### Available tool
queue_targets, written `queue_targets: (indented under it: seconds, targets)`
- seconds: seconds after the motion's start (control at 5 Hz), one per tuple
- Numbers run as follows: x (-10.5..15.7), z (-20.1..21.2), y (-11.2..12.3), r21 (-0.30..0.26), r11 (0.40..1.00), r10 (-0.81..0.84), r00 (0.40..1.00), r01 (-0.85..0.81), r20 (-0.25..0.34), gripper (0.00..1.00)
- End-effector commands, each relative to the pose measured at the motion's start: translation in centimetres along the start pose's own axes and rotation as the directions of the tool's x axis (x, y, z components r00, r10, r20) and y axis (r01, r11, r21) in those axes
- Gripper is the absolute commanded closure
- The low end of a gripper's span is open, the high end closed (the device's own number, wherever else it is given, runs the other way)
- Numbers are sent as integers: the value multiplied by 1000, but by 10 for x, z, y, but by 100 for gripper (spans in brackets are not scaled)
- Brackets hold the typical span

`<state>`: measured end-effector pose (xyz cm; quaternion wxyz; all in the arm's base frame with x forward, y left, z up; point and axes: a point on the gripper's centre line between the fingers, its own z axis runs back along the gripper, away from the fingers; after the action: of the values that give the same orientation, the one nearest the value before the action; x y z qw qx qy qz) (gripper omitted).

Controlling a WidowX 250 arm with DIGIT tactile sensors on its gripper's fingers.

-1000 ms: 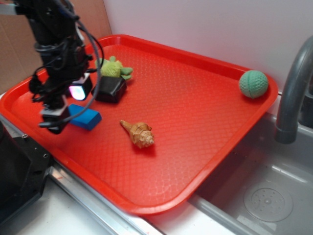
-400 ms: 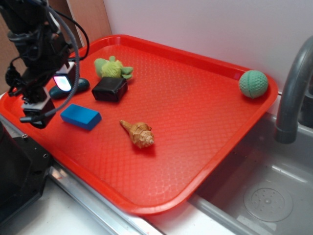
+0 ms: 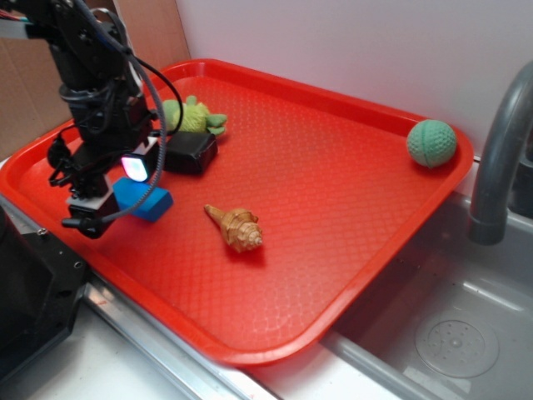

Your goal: Grab the blue block.

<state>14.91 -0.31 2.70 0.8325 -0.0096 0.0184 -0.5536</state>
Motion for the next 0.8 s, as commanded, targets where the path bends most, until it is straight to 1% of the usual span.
queue_targets:
  seconds: [0.0, 0.2, 0.4, 0.6]
  targets:
    - [5, -22, -12, -19, 1000, -24, 1000, 24, -11, 36]
    - [1, -11, -19, 15, 1000, 23, 1000, -23, -18, 100]
    - [-3, 21, -22, 62, 993, 104, 995, -103, -11, 100]
    - [-13, 71, -9, 58, 938, 340, 939, -343, 50, 100]
